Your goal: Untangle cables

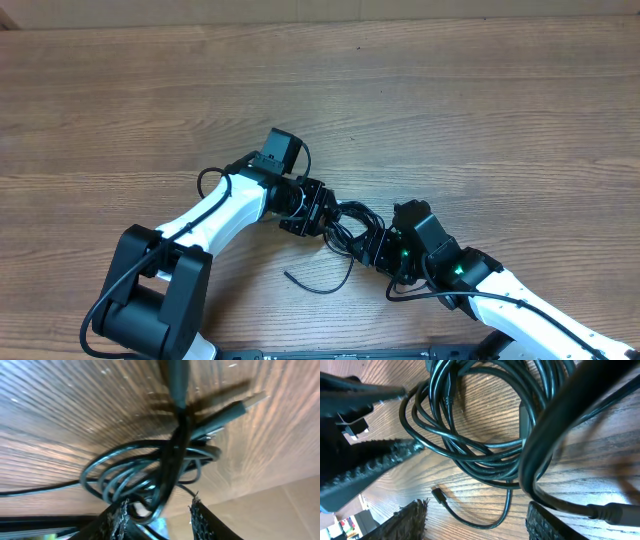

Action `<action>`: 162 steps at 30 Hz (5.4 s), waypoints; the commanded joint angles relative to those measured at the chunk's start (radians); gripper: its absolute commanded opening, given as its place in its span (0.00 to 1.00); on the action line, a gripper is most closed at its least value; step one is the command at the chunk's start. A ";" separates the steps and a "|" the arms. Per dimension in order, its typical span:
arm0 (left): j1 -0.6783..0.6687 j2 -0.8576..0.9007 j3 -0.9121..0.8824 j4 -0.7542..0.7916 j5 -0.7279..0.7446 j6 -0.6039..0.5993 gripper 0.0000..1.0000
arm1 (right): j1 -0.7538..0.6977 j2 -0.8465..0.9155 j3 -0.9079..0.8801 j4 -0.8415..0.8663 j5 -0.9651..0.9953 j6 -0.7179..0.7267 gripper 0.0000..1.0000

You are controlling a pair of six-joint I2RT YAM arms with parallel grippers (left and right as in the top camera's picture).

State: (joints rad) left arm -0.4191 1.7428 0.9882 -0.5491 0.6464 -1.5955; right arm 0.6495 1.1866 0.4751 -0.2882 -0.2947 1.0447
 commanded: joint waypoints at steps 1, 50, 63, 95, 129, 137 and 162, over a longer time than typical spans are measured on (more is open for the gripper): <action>-0.036 -0.013 0.013 -0.035 -0.089 0.081 0.45 | 0.004 -0.013 0.028 -0.005 0.024 -0.010 0.63; 0.009 -0.014 0.014 -0.101 0.097 -0.488 0.04 | 0.004 0.056 0.028 0.024 0.065 0.439 0.78; 0.009 -0.014 0.014 -0.101 0.317 -0.304 0.04 | 0.003 0.301 0.028 0.320 0.183 0.474 0.26; 0.521 -0.013 0.014 0.138 0.411 0.683 0.04 | -0.378 -0.198 0.029 -0.133 0.126 -0.389 0.04; -0.159 -0.013 0.014 0.508 -0.188 -0.489 0.90 | -0.376 -0.123 0.029 -0.066 -0.068 -0.388 0.04; -0.256 -0.013 0.014 0.508 -0.449 -0.487 0.81 | -0.376 -0.123 0.029 -0.026 -0.151 -0.388 0.04; -0.056 -0.501 0.025 0.162 -0.740 0.639 0.04 | -0.377 -0.089 0.029 -0.281 0.444 -0.124 0.04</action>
State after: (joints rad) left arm -0.5198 1.3346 0.9966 -0.3092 -0.0086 -1.1210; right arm 0.2756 1.0710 0.5018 -0.5705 0.0792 0.8986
